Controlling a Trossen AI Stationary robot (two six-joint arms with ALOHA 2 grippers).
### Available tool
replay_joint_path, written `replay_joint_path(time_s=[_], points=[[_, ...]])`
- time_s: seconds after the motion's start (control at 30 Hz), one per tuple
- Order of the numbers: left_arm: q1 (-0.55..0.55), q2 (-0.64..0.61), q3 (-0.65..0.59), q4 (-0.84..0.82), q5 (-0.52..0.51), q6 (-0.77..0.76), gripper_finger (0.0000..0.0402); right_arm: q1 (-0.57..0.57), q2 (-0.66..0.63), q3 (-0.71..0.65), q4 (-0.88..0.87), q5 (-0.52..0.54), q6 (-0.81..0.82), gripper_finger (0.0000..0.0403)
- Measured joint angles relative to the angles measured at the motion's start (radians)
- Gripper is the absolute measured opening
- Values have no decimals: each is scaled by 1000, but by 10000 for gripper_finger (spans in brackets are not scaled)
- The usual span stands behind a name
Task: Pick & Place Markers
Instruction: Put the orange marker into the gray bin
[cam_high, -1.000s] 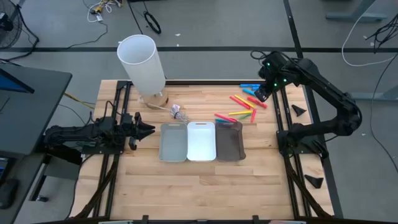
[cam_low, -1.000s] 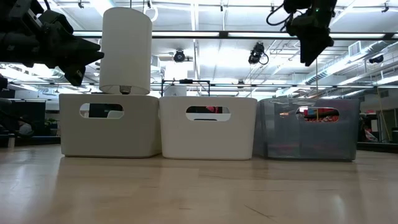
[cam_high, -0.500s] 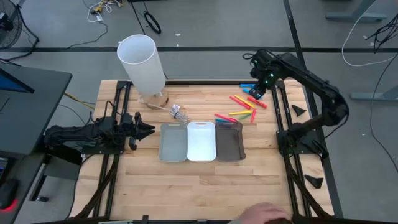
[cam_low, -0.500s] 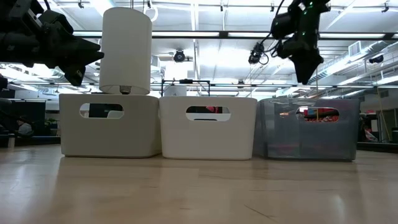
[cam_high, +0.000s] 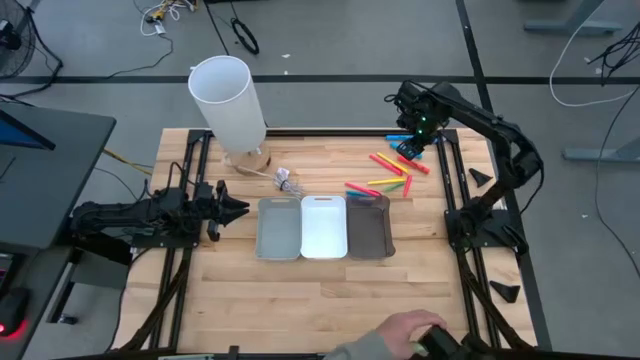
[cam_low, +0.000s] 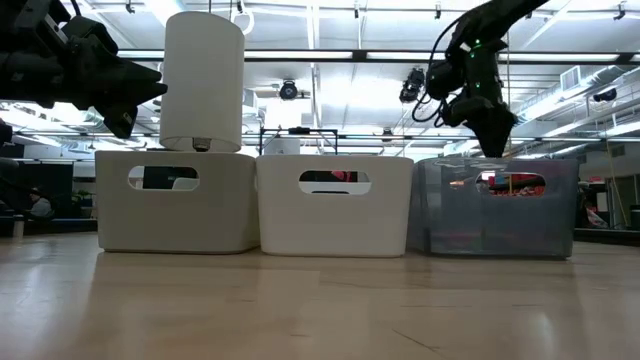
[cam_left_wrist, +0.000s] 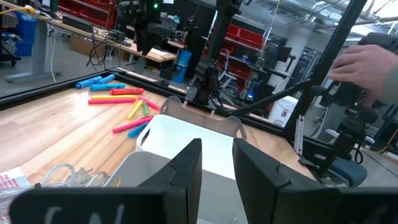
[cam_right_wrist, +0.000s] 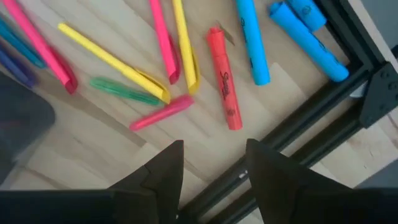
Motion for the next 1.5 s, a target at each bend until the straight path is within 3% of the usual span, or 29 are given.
replay_joint_path(time_s=[0.17, 0.53, 0.87, 1.13, 1.33, 1.5], points=[[0, 0, 0, 0, 0, 0, 96, -18, 32, 0, -12, 45, -13, 190], [0, 0, 0, 0, 0, 0, 96, -34, 113, -1, -34, 50, 5, 261], [0, 0, 0, 0, 0, 0, 96, -34, 178, -46, -2, 51, -44, 263], [0, 0, 0, 0, 0, 0, 96, -34, 178, -150, 130, 54, -94, 263], [0, 0, 0, 0, 0, 0, 96, -34, 178, -207, 231, 133, -131, 263], [0, 0, 0, 0, 0, 0, 96, -38, 178, -254, 300, 137, -156, 263]])
